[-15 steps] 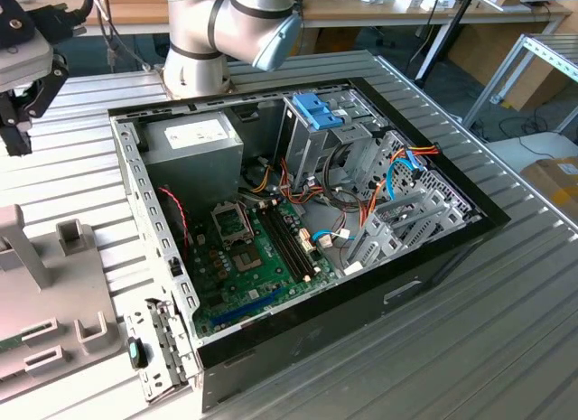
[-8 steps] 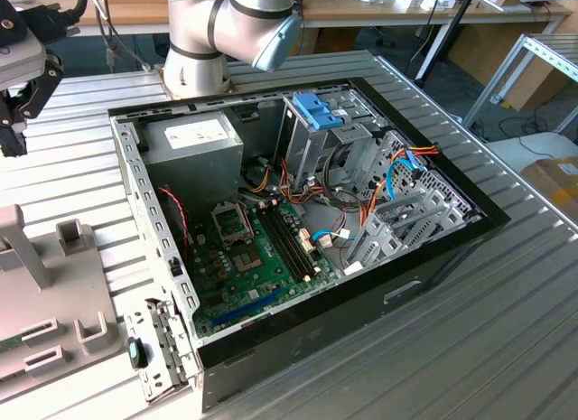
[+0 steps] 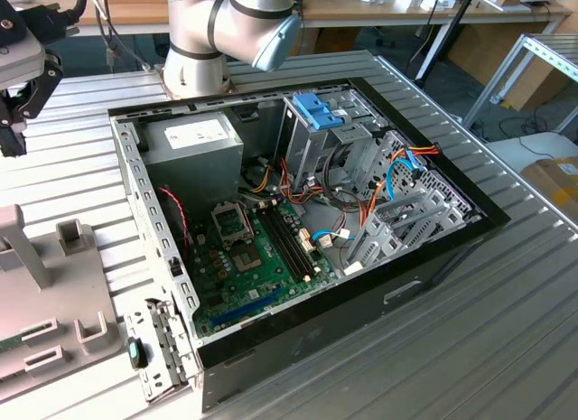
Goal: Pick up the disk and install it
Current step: 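Reach for the disk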
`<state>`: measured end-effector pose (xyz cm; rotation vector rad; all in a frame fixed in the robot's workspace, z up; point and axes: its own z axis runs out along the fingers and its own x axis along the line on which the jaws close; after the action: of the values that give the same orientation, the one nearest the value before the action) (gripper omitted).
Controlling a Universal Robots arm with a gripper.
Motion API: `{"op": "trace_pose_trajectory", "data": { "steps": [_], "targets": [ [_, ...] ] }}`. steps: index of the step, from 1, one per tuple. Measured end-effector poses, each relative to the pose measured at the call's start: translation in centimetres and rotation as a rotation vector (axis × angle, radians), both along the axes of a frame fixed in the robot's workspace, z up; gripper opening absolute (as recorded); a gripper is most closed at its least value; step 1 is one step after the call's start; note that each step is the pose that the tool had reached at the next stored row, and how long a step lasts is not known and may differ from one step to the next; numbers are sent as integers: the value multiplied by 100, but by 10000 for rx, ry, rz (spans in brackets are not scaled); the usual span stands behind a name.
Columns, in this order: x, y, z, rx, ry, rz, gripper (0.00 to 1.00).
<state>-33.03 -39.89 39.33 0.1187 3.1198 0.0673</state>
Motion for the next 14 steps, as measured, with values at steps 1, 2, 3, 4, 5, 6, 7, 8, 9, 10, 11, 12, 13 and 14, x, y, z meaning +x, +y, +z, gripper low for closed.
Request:
{"op": "trace_pose_trajectory", "data": {
  "steps": [1,2,3,4,5,6,7,8,9,10,11,12,13,14],
  "targets": [
    [-3,0,0,0,0,0,11],
    [-7,0,0,0,0,1,11],
    [-11,0,0,1,0,1,11],
    [-16,0,0,0,0,2,11],
    [-22,0,0,0,0,1,11],
    [-31,0,0,0,0,1,11],
    [-47,0,0,0,0,1,11],
    [-59,0,0,0,0,1,11],
    [-72,0,0,0,0,1,11],
    [-92,0,-1,1,-1,0,11],
    [-105,0,0,0,1,1,11],
    [-116,0,0,0,0,1,11],
    [-138,0,0,0,0,1,11],
    [-162,0,0,0,0,1,11]
  ]
}}
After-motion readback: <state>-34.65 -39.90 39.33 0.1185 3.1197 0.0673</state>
